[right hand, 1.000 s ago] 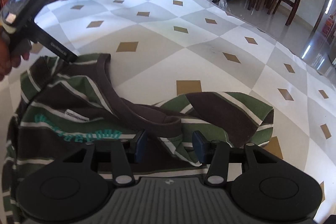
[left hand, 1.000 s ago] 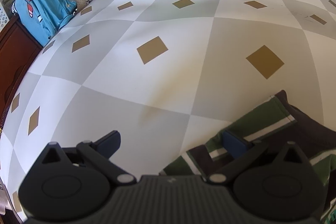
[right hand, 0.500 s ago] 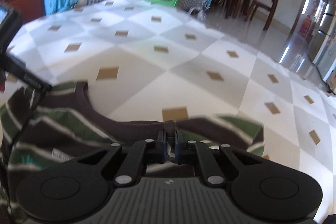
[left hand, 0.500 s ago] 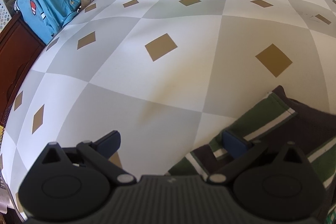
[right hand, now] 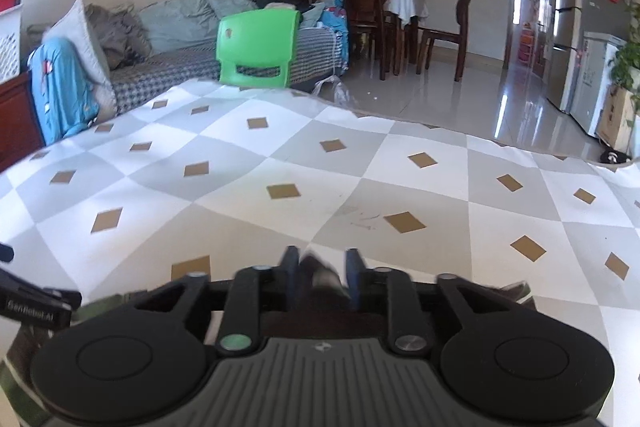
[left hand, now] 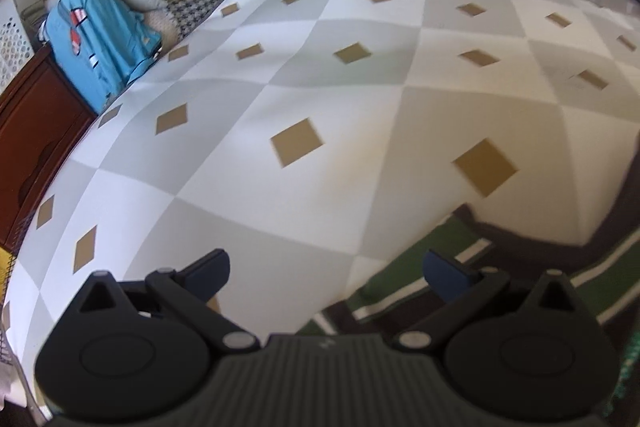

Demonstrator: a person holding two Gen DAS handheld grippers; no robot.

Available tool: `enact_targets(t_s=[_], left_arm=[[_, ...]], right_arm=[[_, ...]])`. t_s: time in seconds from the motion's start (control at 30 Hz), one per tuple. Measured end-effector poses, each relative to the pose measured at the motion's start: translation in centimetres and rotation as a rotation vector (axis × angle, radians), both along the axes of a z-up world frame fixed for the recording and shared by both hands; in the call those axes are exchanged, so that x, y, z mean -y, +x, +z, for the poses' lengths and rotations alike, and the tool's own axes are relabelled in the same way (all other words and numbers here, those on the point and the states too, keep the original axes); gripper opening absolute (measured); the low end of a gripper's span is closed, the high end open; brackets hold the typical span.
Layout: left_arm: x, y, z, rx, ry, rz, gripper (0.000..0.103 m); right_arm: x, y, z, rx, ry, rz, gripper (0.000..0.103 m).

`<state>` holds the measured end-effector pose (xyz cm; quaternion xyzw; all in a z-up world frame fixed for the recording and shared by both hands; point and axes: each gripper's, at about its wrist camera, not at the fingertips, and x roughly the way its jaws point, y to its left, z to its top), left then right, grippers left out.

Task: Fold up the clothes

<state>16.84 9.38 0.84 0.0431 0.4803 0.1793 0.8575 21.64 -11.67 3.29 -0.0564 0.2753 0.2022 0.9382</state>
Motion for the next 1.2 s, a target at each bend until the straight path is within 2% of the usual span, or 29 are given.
enact_targets(t_s=[0.17,0.33,0.47,0.77,0.93,1.03,1.2], left_arm=[[2.7,0.0,0.0,0.004,-0.013,-0.093,0.103],[4.8,-0.4,-0.7,-0.023,-0.055,-0.146,0.103],[6.2,-0.5,-1.3,-0.034,-0.04,-0.19,0.103],[6.0,0.5,-3.4,-0.07,0.028,-0.166,0.103],[5.7,0.8,-4.0,-0.08,0.027,-0.159,0.103],[5.7,0.9,-3.8,-0.081,0.031,-0.157,0.103],[5.4,1.0,-3.7,-0.079,0.033,-0.136,0.103]], right_arm=[[2.1,0.7,1.0,-0.011,0.006,-0.053,0.029],[4.7,1.2,0.3,-0.08,-0.007,-0.11,0.033],[7.0,1.3,-0.1,-0.113,0.004,-0.165,0.033],[9.0,1.5,-1.7,-0.184,-0.089,-0.219,0.034],[9.9,1.6,-2.6,-0.226,-0.151,-0.238,0.034],[9.1,1.2,-3.4,-0.234,-0.184,-0.173,0.034],[7.7,0.6,-3.9,-0.214,-0.168,-0.087,0.034]])
